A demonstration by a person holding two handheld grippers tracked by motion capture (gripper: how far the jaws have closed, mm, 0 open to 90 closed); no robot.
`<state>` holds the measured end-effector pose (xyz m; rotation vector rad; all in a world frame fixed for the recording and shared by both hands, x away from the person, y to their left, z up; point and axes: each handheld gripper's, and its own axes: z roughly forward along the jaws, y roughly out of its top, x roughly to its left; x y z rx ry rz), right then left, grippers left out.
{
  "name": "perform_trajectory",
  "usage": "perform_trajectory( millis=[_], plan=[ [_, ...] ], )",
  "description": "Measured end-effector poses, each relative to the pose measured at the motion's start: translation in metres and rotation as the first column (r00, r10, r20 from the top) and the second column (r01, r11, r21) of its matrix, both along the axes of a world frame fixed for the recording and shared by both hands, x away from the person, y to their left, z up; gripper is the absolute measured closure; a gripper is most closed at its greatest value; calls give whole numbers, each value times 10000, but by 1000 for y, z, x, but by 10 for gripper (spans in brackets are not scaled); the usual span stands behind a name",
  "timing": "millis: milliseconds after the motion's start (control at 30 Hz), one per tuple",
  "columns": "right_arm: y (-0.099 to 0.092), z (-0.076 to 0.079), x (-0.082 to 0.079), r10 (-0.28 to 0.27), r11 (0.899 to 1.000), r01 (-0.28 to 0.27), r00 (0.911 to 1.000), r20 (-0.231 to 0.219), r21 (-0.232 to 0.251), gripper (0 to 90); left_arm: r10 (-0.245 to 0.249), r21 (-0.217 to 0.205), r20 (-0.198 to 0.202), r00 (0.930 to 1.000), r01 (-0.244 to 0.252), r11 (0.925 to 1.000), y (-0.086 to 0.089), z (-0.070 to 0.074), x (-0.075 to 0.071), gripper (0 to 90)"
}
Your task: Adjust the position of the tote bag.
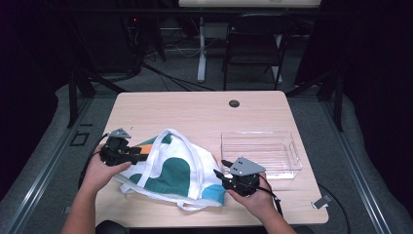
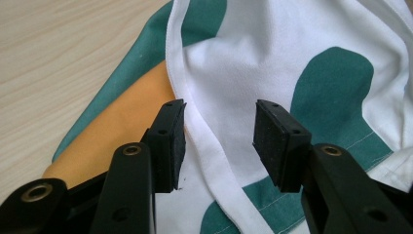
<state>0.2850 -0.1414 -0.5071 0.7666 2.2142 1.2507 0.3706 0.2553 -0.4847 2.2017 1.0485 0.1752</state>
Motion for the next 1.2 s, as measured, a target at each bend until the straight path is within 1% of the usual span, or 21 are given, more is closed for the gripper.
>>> perform_trajectory(
  millis=[67, 133, 200, 267, 333, 433, 500, 533, 633, 667, 800, 867, 900, 933, 1000, 1033, 1067, 1100, 1133, 1167, 1200],
  plan=[
    [-1, 0, 0, -11, 10000, 10, 10000, 18, 33, 583, 77, 143, -69, 9999, -76, 9999, 0, -2, 1, 540],
    [-1, 1, 0, -20, 9999, 20, 10000, -52, 111, 584, 112, 150, -128, 9999, -110, 9998, 0, -3, 1, 536],
    [-2, 0, 0, -43, 9998, 43, 10000, -10, 192, 584, 89, 236, -283, 9996, -82, 9997, 0, -6, 3, 530],
    [-2, 0, 0, -35, 9998, 35, 10000, 8, 196, 584, 187, 221, -286, 9994, -181, 9996, -1, -7, 3, 528],
    [-3, 0, 0, -29, 9999, 28, 10000, 60, 152, 580, 89, 266, -400, 9992, -78, 9996, -1, -8, 3, 522],
    [-3, 1, -1, -19, 9999, 17, 9999, 122, 157, 575, 168, 316, -338, 9993, -157, 9994, -3, -10, 2, 510],
    [-3, 1, -1, -16, 9998, 12, 9998, 214, 189, 574, 110, 403, -371, 9993, -95, 9991, -3, -11, 1, 507],
    [-4, 2, 0, -28, 9997, 22, 9997, 257, 231, 573, 149, 353, -394, 9991, -135, 9993, -3, -11, 0, 505],
    [-3, 3, 1, 5, 9994, -16, 9995, 310, 347, 570, 176, 431, -437, 9989, -157, 9989, -2, -13, -1, 503],
    [-3, 3, 2, 6, 9993, -17, 9995, 310, 360, 568, 271, 402, -428, 9987, -254, 9989, -2, -15, -2, 503],
    [1, 3, 5, 159, 9994, -165, 9997, 210, 302, 561, 267, 393, -574, 9980, -244, 9989, -4, -18, -5, 516],
    [2, 3, 6, 196, 9994, -201, 9996, 206, 271, 560, 206, 474, -749, 9970, -171, 9987, -7, -21, -7, 516],
    [3, 3, 7, 212, 9995, -217, 9996, 205, 250, 560, 245, 491, -731, 9970, -209, 9986, -8, -23, -7, 516],
    [3, 3, 7, 221, 9994, -226, 9996, 186, 258, 559, 206, 520, -830, 9963, -163, 9985, -9, -24, -7, 516],
    [4, 3, 8, 204, 9994, -208, 9997, 164, 264, 558, 203, 711, -849, 9962, -142, 9974, -9, -26, -7, 514],
    [4, 3, 9, 210, 9993, -214, 9997, 138, 291, 557, 203, 711, -849, 9962, -142, 9974, -9, -26, -7, 513],
    [4, 3, 9, 210, 9993, -214, 9997, 138, 291, 557, 230, 766, -943, 9953, -158, 9969, -9, -28, -8, 513],
    [4, 2, 11, 188, 9994, -189, 9998, 38, 276, 556, 257, 762, -1059, 9940, -176, 9969, -9, -30, -8, 511],
    [4, 2, 11, 188, 9994, -189, 9998, 38, 276, 556, 257, 762, -1059, 9940, -176, 9969, -9, -30, -8, 509],
    [4, 2, 11, 197, 9994, -197, 9998, -6, 289, 556, 269, 855, -1120, 9933, -174, 9962, -9, -31, -8, 509],
    [4, 2, 12, 198, 9993, -197, 9998, -36, 306, 556, 273, 817, -1188, 9925, -176, 9965, -9, -32, -8, 508]
  ],
)
